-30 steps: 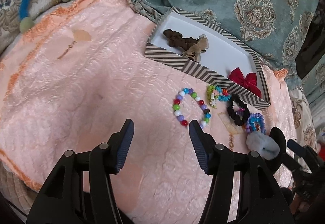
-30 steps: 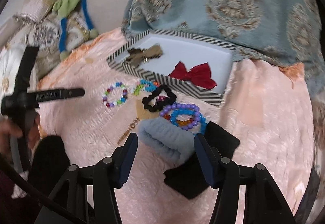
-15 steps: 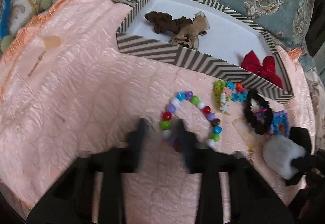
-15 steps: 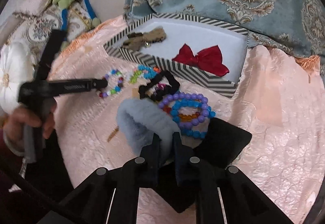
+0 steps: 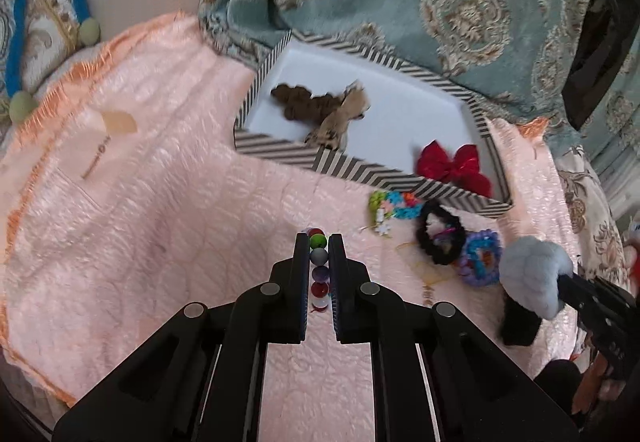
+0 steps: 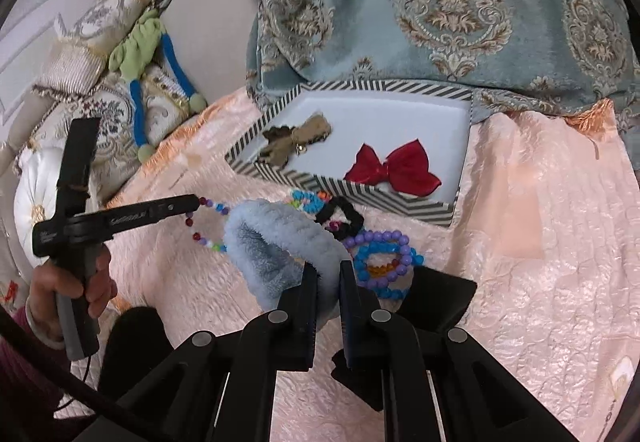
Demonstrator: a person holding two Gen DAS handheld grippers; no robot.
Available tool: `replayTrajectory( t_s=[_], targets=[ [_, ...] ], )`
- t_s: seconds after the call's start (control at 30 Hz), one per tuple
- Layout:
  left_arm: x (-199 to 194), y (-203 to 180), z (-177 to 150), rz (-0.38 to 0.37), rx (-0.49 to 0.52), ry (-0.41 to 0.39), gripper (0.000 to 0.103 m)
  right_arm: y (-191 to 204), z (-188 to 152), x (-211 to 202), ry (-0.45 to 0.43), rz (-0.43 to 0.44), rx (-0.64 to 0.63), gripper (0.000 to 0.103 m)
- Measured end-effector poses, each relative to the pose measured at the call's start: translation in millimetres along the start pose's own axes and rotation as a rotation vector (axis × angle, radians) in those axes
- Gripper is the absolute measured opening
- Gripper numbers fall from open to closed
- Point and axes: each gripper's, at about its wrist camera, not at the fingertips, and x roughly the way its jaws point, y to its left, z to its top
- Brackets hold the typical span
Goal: Organize jewelry
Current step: 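Grasp the multicolour bead bracelet with the left gripper while the right grasps the grey scrunchie, then lower the bead bracelet into the tray with the left gripper while the right drops the scrunchie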
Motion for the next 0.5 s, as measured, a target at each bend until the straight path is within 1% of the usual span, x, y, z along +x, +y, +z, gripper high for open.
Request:
replayTrajectory(
  t_s=[0.23,0.5],
  targets=[
    [-20.0,-10.8,13.7,0.015,0.033,-0.044,0.008,-12.3,13.0,-1.5,-0.024,-0.033,0.049,0.009],
    [-15.0,-32.5,35.8,0.032,0.072,-0.06,0.008,-30.0,43.4,6.9,-0.041,-0.094,0.081,0.009]
  ],
)
